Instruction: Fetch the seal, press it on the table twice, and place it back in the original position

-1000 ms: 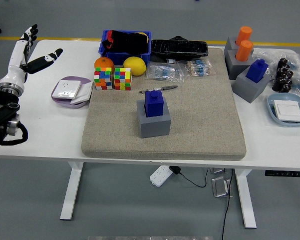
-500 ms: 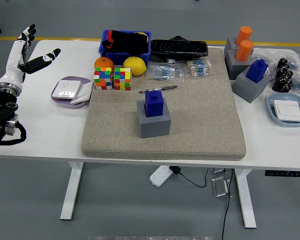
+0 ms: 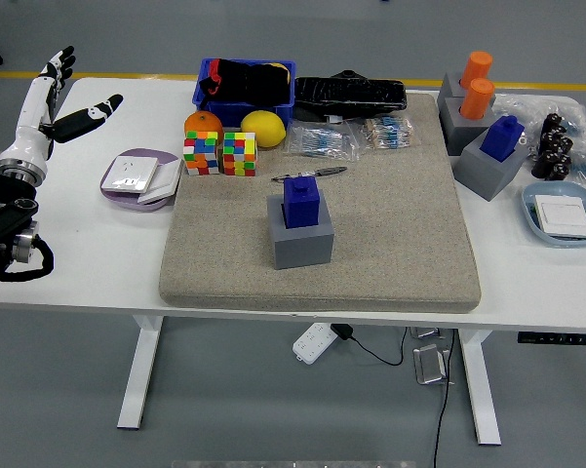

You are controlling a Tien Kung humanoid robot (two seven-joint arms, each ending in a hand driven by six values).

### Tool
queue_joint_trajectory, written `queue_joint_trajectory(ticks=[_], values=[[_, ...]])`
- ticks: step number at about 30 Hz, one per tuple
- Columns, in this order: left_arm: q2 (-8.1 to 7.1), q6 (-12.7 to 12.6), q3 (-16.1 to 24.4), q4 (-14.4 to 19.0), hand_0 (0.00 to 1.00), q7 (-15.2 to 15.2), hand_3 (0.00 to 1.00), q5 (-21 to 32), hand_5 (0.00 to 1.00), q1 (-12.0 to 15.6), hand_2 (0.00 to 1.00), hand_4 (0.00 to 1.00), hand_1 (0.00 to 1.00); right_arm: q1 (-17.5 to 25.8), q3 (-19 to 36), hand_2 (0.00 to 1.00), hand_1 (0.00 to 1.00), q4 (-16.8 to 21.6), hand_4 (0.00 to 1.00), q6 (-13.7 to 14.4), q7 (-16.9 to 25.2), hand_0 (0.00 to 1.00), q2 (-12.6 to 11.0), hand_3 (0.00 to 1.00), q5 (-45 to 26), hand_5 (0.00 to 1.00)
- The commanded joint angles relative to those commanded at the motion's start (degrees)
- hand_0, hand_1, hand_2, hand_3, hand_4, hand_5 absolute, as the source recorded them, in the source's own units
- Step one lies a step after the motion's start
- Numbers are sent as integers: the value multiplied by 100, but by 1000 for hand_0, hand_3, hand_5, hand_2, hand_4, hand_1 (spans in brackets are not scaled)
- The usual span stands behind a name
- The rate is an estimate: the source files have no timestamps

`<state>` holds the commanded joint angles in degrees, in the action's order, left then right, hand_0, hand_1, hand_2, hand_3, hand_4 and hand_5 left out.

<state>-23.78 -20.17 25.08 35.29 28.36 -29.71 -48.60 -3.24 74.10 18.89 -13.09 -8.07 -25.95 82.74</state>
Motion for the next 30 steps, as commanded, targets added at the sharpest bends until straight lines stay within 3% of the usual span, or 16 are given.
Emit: queue_joint_trajectory(ticks=[30], values=[[-19,14,-59,3,998,-41,992,-22,265,-145,998,881,998,-108,-56,725,734,-2,785,16,0,824,-57,689,-48,585]])
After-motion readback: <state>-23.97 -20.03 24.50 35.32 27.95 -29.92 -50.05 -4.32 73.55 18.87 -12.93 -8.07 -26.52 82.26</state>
